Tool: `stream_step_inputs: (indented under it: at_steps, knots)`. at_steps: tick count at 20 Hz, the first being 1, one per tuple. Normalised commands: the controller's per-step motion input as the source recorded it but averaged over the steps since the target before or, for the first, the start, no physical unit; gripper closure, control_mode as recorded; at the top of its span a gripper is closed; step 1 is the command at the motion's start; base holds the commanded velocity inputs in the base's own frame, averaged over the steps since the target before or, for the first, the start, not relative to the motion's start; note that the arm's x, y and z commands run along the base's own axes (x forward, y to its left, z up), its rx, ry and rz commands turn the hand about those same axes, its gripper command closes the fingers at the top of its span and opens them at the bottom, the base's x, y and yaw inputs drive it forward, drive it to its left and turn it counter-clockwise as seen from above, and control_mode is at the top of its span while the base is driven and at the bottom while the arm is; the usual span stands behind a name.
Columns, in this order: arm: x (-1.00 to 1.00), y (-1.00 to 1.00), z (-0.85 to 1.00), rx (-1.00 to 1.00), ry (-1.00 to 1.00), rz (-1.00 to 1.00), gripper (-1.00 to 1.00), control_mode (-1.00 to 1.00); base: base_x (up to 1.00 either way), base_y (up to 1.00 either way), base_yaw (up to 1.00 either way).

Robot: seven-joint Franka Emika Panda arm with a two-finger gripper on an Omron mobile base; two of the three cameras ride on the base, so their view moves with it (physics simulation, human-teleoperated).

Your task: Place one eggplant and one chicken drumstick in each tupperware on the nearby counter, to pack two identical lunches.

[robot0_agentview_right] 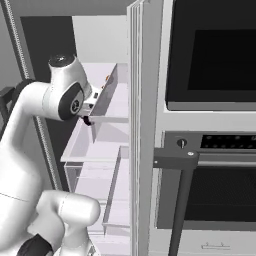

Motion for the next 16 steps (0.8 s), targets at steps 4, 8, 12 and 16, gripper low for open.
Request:
stream_step_inputs:
  at_steps: [4,8,12,16]
  knots:
    - [-0.95,-0.02,-0.5,0.0,0.08,-0.12,1.0,-1.0,0.0,0.0,0.0]
    - [-0.93,0.0,-0.55,0.0,0.11,-0.07,1.0,-1.0,0.0,0.0,0.0]
    - [-1.0,0.0,-0.45,0.0,0.11,0.0,1.0,-1.0,0.0,0.0,0.0]
    - [-0.95,0.0,-0.14,0.0,0.05,0.0,1.0,-1.0,0.0,0.0,0.0]
